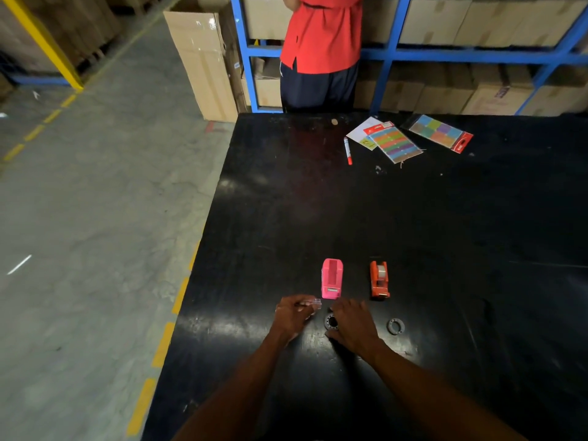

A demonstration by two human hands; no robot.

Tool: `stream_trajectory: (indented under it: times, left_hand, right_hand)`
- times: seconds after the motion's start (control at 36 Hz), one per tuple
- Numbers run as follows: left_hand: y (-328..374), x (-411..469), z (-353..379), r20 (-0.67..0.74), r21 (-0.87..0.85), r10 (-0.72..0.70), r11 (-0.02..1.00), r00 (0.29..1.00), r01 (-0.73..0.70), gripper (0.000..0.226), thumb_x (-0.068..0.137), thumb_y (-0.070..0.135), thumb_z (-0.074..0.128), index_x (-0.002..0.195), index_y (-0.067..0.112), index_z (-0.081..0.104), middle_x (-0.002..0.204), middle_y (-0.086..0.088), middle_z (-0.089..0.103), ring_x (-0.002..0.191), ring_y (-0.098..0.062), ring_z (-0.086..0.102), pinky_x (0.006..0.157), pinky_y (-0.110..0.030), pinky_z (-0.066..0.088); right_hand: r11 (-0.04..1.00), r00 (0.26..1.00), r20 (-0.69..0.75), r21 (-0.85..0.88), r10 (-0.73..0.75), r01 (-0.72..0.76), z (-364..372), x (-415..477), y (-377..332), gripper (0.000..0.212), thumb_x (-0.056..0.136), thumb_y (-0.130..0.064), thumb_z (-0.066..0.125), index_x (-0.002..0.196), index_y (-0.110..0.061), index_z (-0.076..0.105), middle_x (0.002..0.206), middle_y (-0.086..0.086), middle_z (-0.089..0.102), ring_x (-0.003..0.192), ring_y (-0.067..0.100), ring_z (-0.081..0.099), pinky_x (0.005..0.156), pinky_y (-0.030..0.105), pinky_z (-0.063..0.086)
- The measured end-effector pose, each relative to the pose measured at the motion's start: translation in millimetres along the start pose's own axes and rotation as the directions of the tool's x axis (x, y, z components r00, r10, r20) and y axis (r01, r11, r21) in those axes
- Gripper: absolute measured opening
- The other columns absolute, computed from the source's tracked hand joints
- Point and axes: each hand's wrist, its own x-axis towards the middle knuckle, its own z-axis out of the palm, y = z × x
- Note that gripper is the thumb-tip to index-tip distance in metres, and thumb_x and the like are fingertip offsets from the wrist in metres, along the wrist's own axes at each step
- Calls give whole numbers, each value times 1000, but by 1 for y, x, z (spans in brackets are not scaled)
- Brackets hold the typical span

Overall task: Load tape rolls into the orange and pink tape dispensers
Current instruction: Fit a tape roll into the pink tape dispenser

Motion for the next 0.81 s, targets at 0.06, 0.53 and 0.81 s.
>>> stream_trajectory:
  times: [0.06, 0.53, 0.81]
  left_hand:
    - [2, -1, -1, 13, -31, -17, 999, 1000, 17, 21, 84, 4, 71, 84, 25, 74, 81, 2, 75, 73, -9, 69, 66, -17, 55]
    - [13, 2, 15, 90, -129, -28, 991, 996, 39, 16, 84, 3, 70, 99, 3, 75, 83, -6, 75, 75, -12, 70, 69, -17, 58]
    - [8, -1, 8, 41, -141, 0, 990, 999, 6, 15, 82, -8, 68, 97, -10, 70, 77, -8, 76, 70, -14, 73, 67, -21, 59]
  right_hand:
    - [999, 1000, -11, 50, -1, 2, 0, -1, -1, 50, 86, -47, 63, 127, -20, 55, 133, 5, 57, 123, 23, 50, 104, 40, 34]
    - [710, 986, -164, 697, 24, 99, -30, -8, 14, 30, 83, -31, 69, 110, -34, 58, 105, -15, 66, 97, -5, 61, 83, 18, 48]
    - [725, 989, -148, 678, -31, 124, -37, -10, 16, 40, 80, -22, 75, 117, -25, 62, 111, -9, 69, 95, -6, 60, 79, 2, 40]
